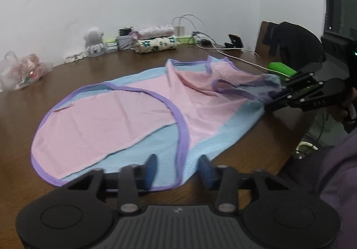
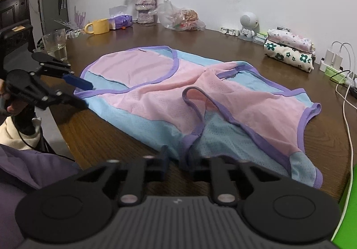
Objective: Fold clothes
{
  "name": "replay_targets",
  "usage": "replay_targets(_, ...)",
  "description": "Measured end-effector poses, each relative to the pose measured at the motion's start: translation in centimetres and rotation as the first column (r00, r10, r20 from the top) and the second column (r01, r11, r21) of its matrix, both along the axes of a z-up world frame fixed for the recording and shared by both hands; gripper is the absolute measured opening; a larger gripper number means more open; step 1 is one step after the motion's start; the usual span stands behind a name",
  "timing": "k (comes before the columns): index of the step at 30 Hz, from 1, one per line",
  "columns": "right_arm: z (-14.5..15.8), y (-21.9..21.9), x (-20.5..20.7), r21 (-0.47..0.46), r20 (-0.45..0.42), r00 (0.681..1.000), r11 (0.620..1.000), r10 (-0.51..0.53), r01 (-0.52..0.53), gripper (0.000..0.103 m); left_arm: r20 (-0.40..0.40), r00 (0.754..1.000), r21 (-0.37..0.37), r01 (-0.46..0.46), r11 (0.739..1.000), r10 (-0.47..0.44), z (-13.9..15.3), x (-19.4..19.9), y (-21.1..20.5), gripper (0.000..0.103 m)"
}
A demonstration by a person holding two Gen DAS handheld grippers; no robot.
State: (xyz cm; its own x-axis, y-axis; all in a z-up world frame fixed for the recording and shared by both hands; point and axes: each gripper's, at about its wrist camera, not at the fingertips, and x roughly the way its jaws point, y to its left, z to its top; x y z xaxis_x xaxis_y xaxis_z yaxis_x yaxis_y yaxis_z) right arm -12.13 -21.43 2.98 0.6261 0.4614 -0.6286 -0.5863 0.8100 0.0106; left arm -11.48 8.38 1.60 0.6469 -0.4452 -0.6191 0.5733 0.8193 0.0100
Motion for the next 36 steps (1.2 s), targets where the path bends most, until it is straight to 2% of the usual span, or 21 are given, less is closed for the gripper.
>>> replay_targets(1,0.1,0.0,0.0,0.001,-0.006,1.0,1.0,-0.004,0.004,0.003,-0.024,1.0,-0.005,0.001,1.0,-0.001,0.2,0.2,0.3,0.001)
replay_targets(3,0.3,-0.2,0.1,0.008,-0.018,1.0,1.0,-0.007,0.007,0.003,-0.045,0.999,-0.003,0.013,1.0,-0.013,0.5,0.6,0.7,0.002)
replay_targets(6,0.8,-0.4,0.7,0.044,-0.025,1.0,0.999,-0.019,0.021,0.003,-0.015,0.999,0.046,0.033,0.998,-0.033,0.9,1.4,0.7,0.001)
replay_targets(9,2.0,0.3,3.3,0.027,-0.002,0.999,0.998,-0.051,0.051,0.002,0.043,0.998,0.048,0.053,0.997,-0.055,2.7,3.1,1.1,0.001)
replay_targets(12,3.3,1.2,6.4,0.0,0.027,0.996,0.996,-0.085,0.085,0.002,0.113,0.992,0.085,0.049,0.995,-0.059,4.7,6.2,0.9,0.001)
replay_targets(15,4.6,2.0,9.5,-0.027,0.057,0.991,0.992,-0.118,0.12,0.002,0.087,0.993,0.134,0.063,0.989,-0.075,4.7,10.6,-0.3,0.003)
replay_targets(19,4.6,3.5,13.7,-0.11,0.069,0.978,0.972,-0.199,0.206,0.008,-0.021,1.0,0.164,0.01,0.986,-0.007,3.6,14.5,-0.4,0.015)
replay_targets(20,4.5,3.8,14.4,-0.132,0.071,0.974,0.966,-0.216,0.224,0.011,-0.023,1.0,0.145,-0.003,0.989,0.007,3.8,14.0,0.4,0.02)
replay_targets(21,4.7,3.7,14.5,-0.139,0.077,0.974,0.965,-0.214,0.223,0.017,-0.025,0.999,0.125,-0.017,0.992,0.02,3.9,13.5,1.3,0.034)
replay_targets(22,5.3,2.9,13.7,-0.125,0.092,0.978,0.972,-0.186,0.197,0.036,-0.019,0.999,0.106,-0.026,0.994,0.029,4.1,12.7,2.1,0.042)
replay_targets(23,5.8,1.8,12.7,-0.115,0.103,0.983,0.98,-0.15,0.161,0.047,-0.002,1.0,0.088,-0.03,0.996,0.031,4.3,11.5,3.0,0.055)
replay_targets(24,6.3,0.5,11.6,-0.109,0.106,0.989,0.988,-0.1,0.111,0.047,0.008,0.999,0.073,-0.032,0.997,0.032,4.3,10.6,3.7,0.064)
replay_targets(25,6.7,-0.7,10.6,-0.111,0.103,0.994,0.992,-0.047,0.059,0.047,0.007,0.999,0.064,-0.031,0.997,0.031,4.1,10.0,4.2,0.066)
replay_targets(28,6.6,-3.5,7.5,-0.17,0.059,0.992,0.981,0.109,-0.097,0.047,-0.004,0.999,0.062,-0.048,0.997,0.048,3.1,8.7,4.9,0.067)
replay_targets(31,5.3,-4.5,6.8,-0.233,-0.027,0.99,0.962,0.138,-0.141,0.044,-0.03,0.996,0.084,-0.083,0.993,0.085,1.9,8.8,4.7,0.064)
replay_targets(32,4.7,-4.6,7.2,-0.251,-0.046,0.99,0.958,0.13,-0.137,0.034,-0.041,0.995,0.091,-0.086,0.992,0.09,1.6,8.9,4.7,0.064)
replay_targets(33,4.2,-4.7,7.5,-0.268,-0.065,0.991,0.954,0.121,-0.134,0.027,-0.046,0.994,0.1,-0.093,0.991,0.098,1.3,9.1,4.7,0.064)
replay_targets(34,3.6,-4.8,7.8,-0.281,-0.087,0.989,0.95,0.119,-0.139,0.013,-0.042,0.993,0.114,-0.104,0.988,0.11,1.0,9.3,4.6,0.065)
replay_targets(35,3.3,-4.9,8.0,-0.292,-0.108,0.985,0.943,0.134,-0.161,0.006,-0.043,0.992,0.12,-0.115,0.986,0.12,0.9,9.6,4.6,0.065)
replay_targets(36,3.1,-5.0,8.4,-0.315,-0.126,0.98,0.93,0.156,-0.189,0.006,-0.051,0.99,0.117,-0.124,0.985,0.13,0.9,9.7,4.8,0.066)
